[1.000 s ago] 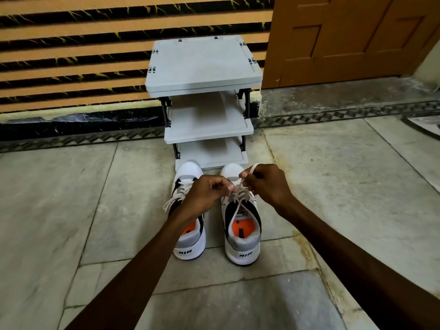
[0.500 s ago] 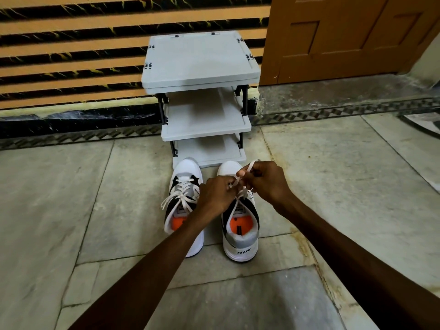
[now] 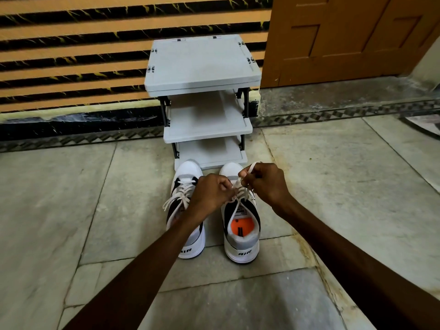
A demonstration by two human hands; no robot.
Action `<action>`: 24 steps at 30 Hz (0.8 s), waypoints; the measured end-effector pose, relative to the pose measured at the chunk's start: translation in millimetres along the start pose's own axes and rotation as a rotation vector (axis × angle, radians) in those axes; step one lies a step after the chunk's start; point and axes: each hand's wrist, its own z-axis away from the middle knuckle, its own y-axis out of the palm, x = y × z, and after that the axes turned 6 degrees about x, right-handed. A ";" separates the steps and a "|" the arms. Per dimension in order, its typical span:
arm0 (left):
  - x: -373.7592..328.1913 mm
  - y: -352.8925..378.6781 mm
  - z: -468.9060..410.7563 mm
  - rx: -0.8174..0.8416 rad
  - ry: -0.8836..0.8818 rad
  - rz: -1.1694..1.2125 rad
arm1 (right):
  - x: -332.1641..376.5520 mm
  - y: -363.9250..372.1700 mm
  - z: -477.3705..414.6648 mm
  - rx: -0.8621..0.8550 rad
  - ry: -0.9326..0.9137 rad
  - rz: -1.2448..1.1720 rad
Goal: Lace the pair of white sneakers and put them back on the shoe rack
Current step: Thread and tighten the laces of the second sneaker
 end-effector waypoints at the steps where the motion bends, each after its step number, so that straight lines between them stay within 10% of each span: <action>1: -2.5 1.4 0.4 -0.066 0.024 -0.115 | 1.4 0.8 0.5 0.006 -0.010 0.030; 24: -24.7 -17.3 4.5 0.046 -0.091 0.098 | -5.7 -4.7 -0.6 0.032 -0.024 0.196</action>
